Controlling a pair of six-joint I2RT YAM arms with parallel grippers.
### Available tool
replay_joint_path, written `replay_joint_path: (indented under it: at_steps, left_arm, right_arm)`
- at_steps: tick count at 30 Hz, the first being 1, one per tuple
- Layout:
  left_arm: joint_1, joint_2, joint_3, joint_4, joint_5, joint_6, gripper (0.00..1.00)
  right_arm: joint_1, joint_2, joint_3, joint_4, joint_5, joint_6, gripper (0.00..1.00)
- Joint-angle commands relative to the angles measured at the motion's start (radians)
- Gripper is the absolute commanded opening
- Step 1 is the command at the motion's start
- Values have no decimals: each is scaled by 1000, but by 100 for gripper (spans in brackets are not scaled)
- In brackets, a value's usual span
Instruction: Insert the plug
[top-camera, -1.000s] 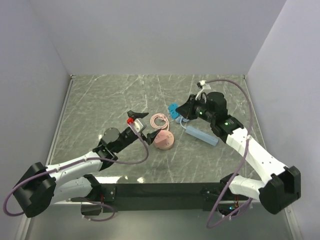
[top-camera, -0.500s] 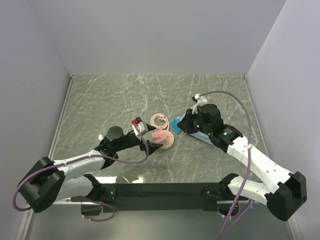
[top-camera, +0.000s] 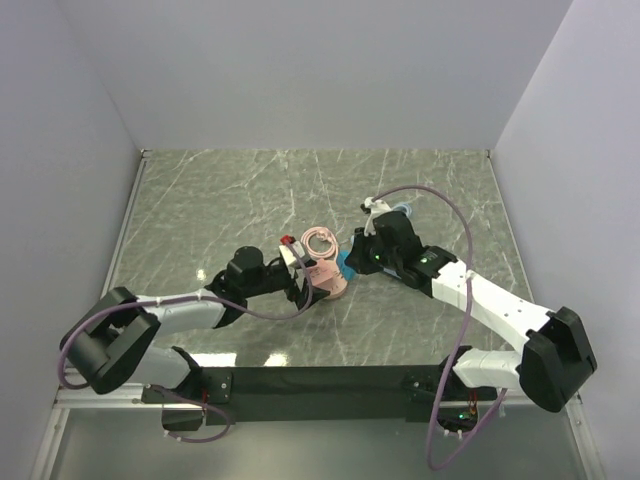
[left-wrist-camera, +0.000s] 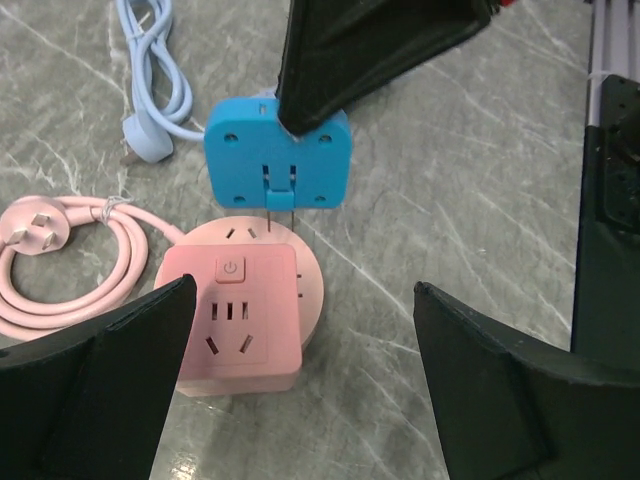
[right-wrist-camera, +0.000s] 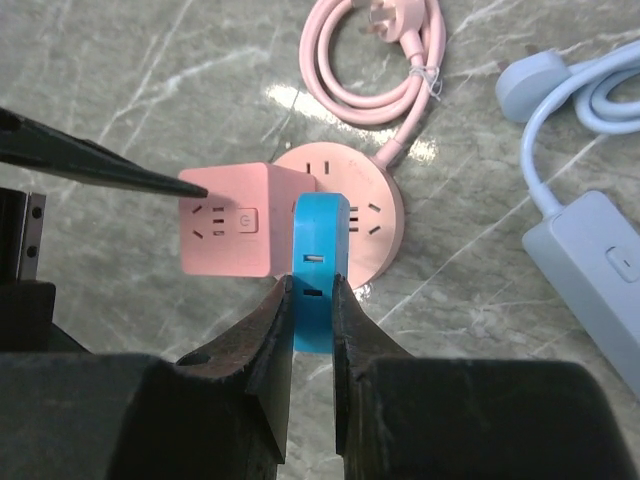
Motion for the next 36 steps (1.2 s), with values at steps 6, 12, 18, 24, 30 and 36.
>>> replay_joint_path:
  at_steps: [6, 12, 18, 24, 30, 36]
  left_arm:
    - [6, 90, 68, 16, -24, 23, 95]
    - [6, 124, 75, 16, -21, 53, 95]
    - [6, 146, 89, -16, -34, 66, 95]
    - [6, 123, 80, -13, -42, 69, 95]
    - [6, 117, 74, -13, -42, 66, 95]
    - [6, 106, 68, -10, -41, 69, 95]
  right_arm:
    - [32, 15, 28, 78, 38, -55, 0]
    - [35, 78, 49, 94, 15, -90, 0]
    - [42, 113, 69, 94, 3, -102, 0]
    - [47, 135, 74, 94, 26, -113, 0]
    - [55, 158, 85, 89, 42, -130, 0]
    - [64, 165, 83, 100, 69, -142, 0]
